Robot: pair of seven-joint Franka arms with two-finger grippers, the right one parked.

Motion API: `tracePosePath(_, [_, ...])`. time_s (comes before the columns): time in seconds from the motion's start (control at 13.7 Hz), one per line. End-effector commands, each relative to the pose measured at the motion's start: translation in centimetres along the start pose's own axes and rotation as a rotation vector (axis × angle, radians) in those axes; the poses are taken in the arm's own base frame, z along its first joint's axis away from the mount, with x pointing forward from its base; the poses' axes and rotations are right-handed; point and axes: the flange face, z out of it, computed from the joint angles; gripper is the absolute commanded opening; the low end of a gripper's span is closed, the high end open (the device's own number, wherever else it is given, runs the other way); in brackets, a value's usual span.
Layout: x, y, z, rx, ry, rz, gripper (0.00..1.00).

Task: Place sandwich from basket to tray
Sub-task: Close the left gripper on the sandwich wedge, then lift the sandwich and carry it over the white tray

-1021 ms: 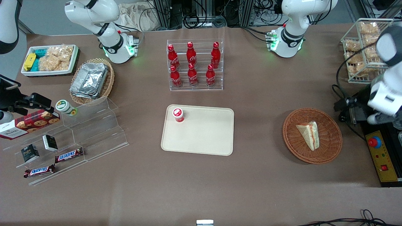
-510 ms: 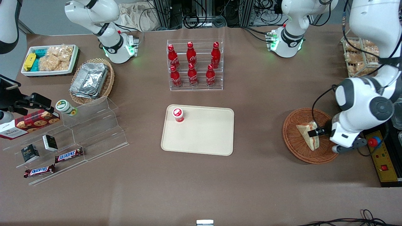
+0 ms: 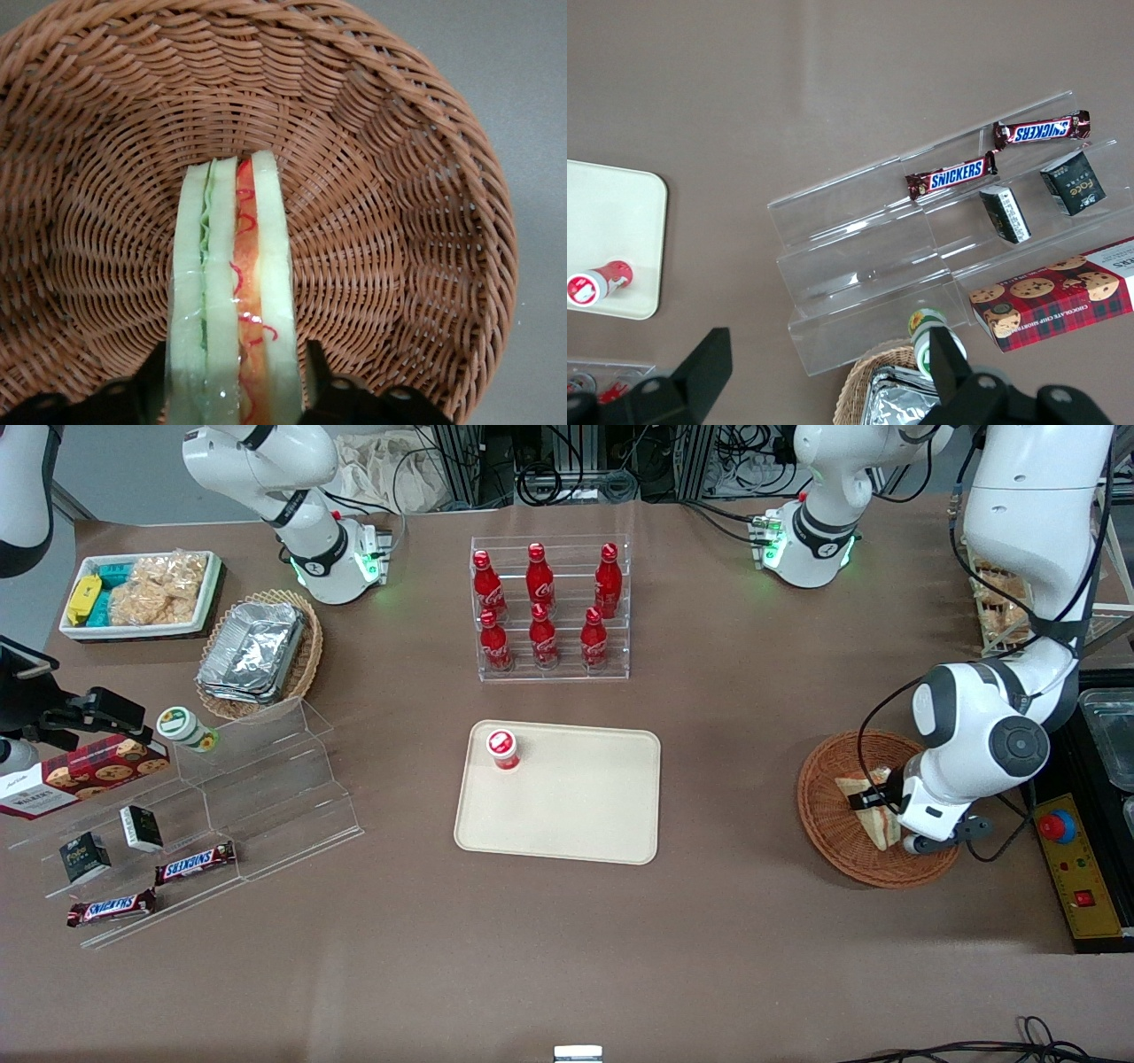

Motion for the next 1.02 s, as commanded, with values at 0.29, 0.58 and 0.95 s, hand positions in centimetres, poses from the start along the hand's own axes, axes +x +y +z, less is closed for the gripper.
tracePosePath(0.29, [-0.1, 1.6, -14.9, 0.076, -0.010, 0.052, 0.12])
tracePosePath(0.58, [-2.8, 6.2, -26.4, 0.104, -0.042, 0.107, 0.12])
tracePosePath(0.95, [-10.7, 17.9, -31.6, 0.136, -0.042, 0.049, 0.12])
